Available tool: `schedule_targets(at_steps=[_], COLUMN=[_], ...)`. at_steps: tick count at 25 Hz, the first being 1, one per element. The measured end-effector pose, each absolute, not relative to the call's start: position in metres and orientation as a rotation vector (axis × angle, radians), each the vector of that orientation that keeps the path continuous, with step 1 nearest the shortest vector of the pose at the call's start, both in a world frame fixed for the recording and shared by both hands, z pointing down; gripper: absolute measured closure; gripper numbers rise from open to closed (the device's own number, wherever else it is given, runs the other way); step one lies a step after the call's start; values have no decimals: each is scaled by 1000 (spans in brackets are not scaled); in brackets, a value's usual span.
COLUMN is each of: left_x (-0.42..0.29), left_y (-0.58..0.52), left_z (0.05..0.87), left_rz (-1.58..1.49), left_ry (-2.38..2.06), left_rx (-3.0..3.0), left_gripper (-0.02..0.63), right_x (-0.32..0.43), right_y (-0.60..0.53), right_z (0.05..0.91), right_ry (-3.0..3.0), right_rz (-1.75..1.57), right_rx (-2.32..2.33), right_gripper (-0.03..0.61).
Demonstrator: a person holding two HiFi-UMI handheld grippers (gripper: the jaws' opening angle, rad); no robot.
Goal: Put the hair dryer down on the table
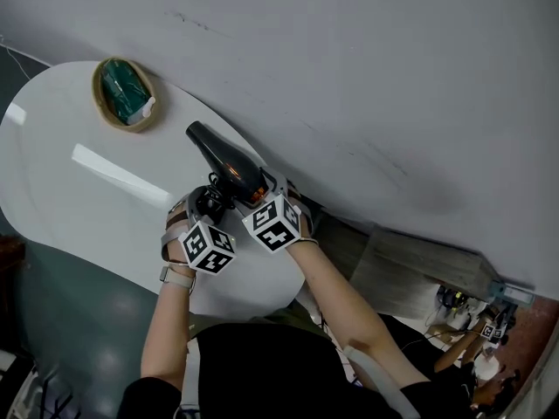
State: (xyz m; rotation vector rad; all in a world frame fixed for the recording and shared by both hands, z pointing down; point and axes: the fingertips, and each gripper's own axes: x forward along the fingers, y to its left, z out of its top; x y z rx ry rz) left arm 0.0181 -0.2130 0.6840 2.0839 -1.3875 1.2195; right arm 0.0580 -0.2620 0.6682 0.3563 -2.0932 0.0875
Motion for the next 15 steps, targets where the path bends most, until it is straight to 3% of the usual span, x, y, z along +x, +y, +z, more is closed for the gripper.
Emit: schedule_targets(at_steps=[15], left_x=[12], left_y=[-233], left_z=[695], left_rz=[1201], left_ry=[-1335], left_rx=[2075], left_gripper=[334], right_x=[54], right_y=[-282], right_z=[679], right_ry=[-2107], right_rz=[81], right_rx=[357], right_gripper=[190])
